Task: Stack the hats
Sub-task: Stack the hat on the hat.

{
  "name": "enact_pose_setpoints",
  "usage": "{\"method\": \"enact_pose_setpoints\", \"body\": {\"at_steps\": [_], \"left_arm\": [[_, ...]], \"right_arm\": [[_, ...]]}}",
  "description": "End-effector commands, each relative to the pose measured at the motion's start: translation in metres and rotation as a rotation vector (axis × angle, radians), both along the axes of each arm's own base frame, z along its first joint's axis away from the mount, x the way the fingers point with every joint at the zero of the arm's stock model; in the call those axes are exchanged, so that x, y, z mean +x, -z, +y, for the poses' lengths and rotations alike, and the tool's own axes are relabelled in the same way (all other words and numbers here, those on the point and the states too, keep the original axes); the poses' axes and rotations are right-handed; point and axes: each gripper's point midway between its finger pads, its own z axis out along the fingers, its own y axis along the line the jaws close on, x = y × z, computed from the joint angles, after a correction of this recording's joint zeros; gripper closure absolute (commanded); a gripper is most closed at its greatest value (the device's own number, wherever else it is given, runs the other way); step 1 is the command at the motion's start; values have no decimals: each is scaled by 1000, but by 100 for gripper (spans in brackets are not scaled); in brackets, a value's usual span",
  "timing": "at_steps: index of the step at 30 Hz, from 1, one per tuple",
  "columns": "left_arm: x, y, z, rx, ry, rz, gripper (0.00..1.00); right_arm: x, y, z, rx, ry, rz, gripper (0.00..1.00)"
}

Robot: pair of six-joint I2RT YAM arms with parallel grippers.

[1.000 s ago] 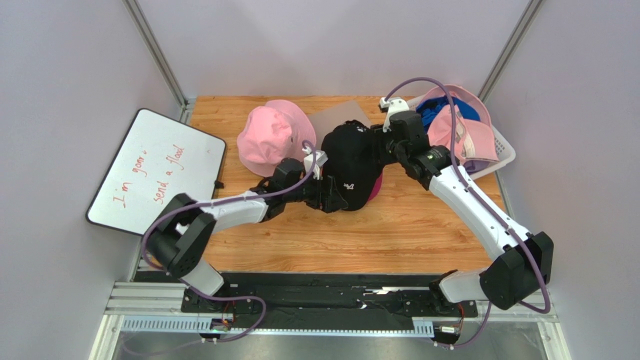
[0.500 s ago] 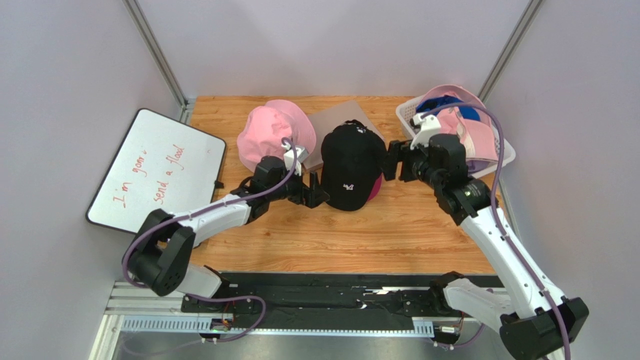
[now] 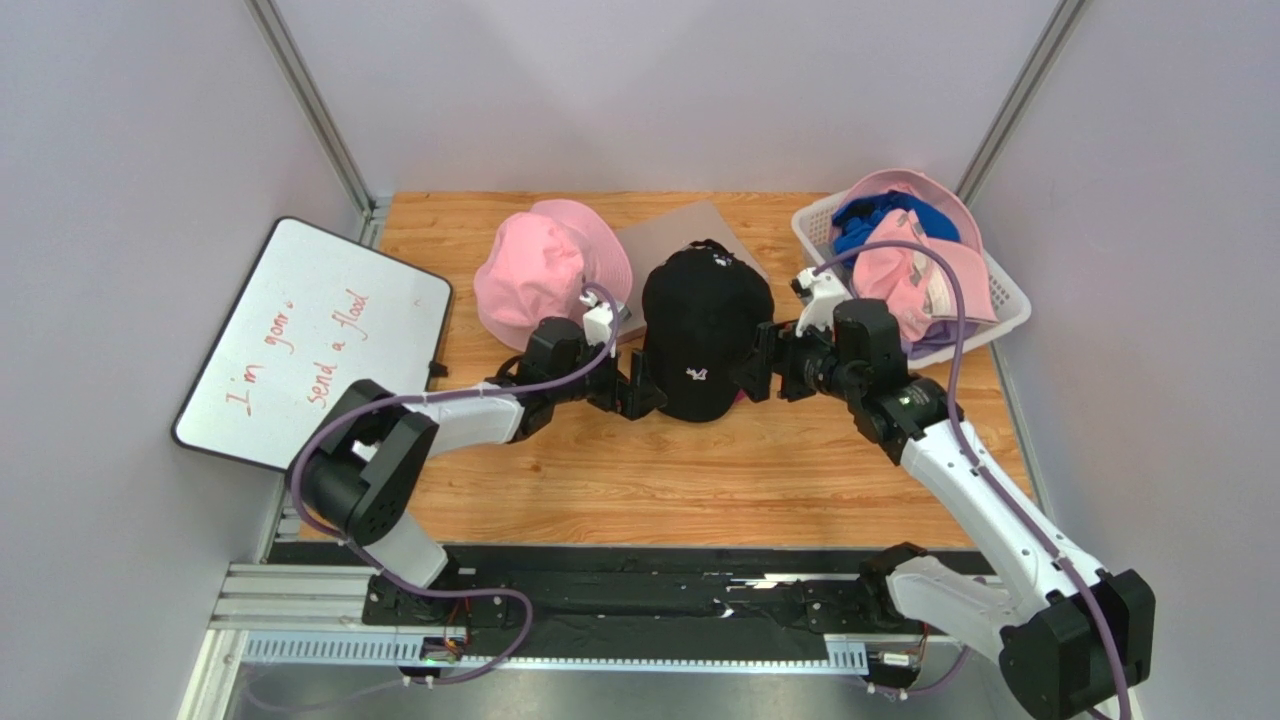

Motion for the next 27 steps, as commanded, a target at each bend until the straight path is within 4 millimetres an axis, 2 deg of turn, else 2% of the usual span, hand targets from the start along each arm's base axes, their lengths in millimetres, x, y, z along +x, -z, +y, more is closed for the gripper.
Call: {"method": "enact_pose_setpoints", "body": {"at_steps": [1,2,7,10,18,21,27], "left_arm": [[17,-9,-12,-17,31,-101,0],[17,-6,-13,-22,41,-102,0],[17,-15,-26,-97,88,-150,0],[9,-24,-36,-143,140,-184,0],[-7,-26,-58,-168,200,-182,1],[-10,-26,-65,-176,204,-153,1],[-18,-7,-78,-131,209,-97,2]], "right_arm": [[1,-28,6,60,-23,-91,25],[0,-28,6,59,-24,-92,25],[0,-25,3,50,-15,-94,25],[0,-20,3,42,-14,-86,25],[7,-16,-1,22,21,-84,25],[14,2,-4,-12,46,-58,25],[18,13,2,-1,30,-40,25]]}}
